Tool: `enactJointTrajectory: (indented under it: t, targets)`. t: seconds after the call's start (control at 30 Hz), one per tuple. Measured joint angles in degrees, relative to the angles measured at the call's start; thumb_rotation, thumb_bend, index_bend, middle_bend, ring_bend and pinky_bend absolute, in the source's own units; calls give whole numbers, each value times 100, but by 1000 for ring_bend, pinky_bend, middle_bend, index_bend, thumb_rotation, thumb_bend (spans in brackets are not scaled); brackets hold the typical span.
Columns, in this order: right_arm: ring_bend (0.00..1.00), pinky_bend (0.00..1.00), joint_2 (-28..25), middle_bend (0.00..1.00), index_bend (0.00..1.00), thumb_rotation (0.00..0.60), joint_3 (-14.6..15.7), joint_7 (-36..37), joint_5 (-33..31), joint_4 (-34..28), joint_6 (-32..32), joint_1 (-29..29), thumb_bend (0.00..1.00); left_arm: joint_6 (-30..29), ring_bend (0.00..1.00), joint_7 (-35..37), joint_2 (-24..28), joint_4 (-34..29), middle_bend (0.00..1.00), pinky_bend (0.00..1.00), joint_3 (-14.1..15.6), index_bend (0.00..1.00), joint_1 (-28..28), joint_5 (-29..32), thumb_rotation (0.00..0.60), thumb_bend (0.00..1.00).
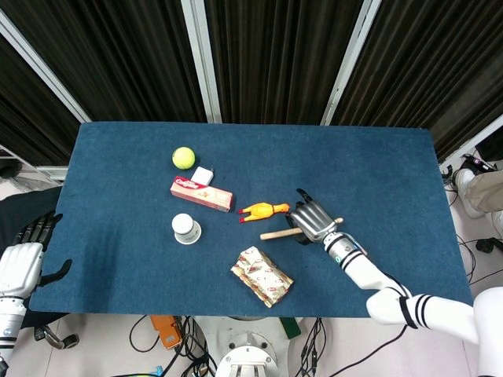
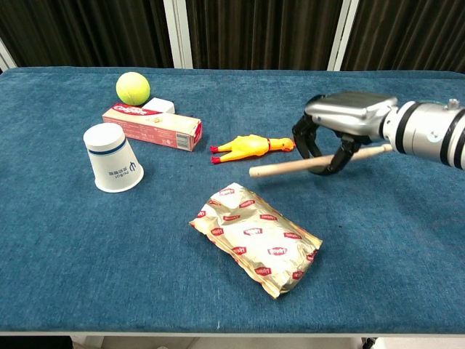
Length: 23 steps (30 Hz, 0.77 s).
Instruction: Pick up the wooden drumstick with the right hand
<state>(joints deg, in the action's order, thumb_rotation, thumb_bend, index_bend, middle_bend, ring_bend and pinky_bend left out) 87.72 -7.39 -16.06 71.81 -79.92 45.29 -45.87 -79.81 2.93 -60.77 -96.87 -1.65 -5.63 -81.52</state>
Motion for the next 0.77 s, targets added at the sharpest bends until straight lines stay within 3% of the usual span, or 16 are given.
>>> enactJointTrajectory:
  t: [0.5, 0.77]
  targets:
    - [388, 0, -173, 637, 778, 600, -1114, -297, -760, -572, 282, -653, 676, -4, 0, -6, 8, -22, 0, 96, -1, 0, 7, -1, 600, 281]
    - [389, 0, -370, 637, 785, 600, -1239, -617, -1177, -936, 391, -831, 676, -39, 0, 42, 2, -26, 0, 96, -18, 0, 17, -1, 600, 282]
